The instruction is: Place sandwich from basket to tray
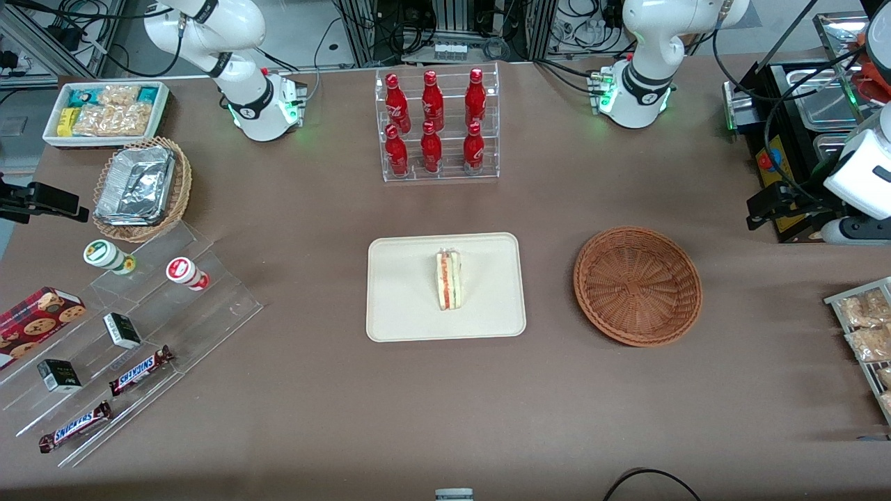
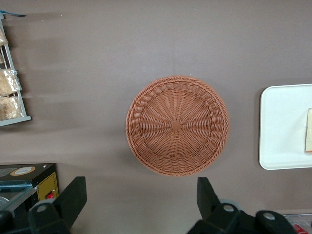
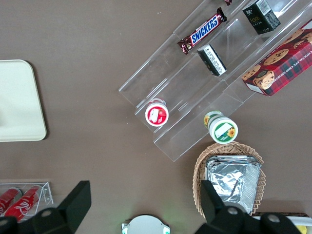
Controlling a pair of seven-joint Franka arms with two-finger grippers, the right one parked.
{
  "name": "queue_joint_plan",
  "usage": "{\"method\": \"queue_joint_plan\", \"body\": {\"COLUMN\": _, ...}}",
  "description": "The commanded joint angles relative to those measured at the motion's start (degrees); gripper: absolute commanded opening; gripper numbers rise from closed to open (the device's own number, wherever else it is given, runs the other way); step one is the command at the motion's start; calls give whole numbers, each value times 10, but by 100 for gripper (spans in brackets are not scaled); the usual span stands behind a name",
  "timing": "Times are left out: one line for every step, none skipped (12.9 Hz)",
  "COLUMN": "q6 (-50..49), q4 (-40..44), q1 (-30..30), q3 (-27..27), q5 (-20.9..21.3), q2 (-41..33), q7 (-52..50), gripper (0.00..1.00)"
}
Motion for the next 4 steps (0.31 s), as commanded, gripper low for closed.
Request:
{"method": "queue_joint_plan", "body": {"q6": -16, "q4": 0, "q1": 7, "q3": -5, "q5": 1, "q2": -19, "q7": 6, "gripper": 100}}
{"method": "queue_joint_plan", "body": {"q6": -11, "q4": -16, "q1": 7, "q3": -3, "q5": 1, "q2": -31, "q7": 6, "gripper": 100}}
{"method": "queue_joint_plan", "body": {"q6": -11, "q4": -21, "q1": 7, "q3": -2, "q5": 1, "q2": -37, "q7": 10, "gripper": 100}}
{"method": "queue_joint_plan", "body": {"q6": -12, "q4": -20, "q1": 8, "q3": -3, "q5": 1, "q2": -35, "q7": 10, "gripper": 100}}
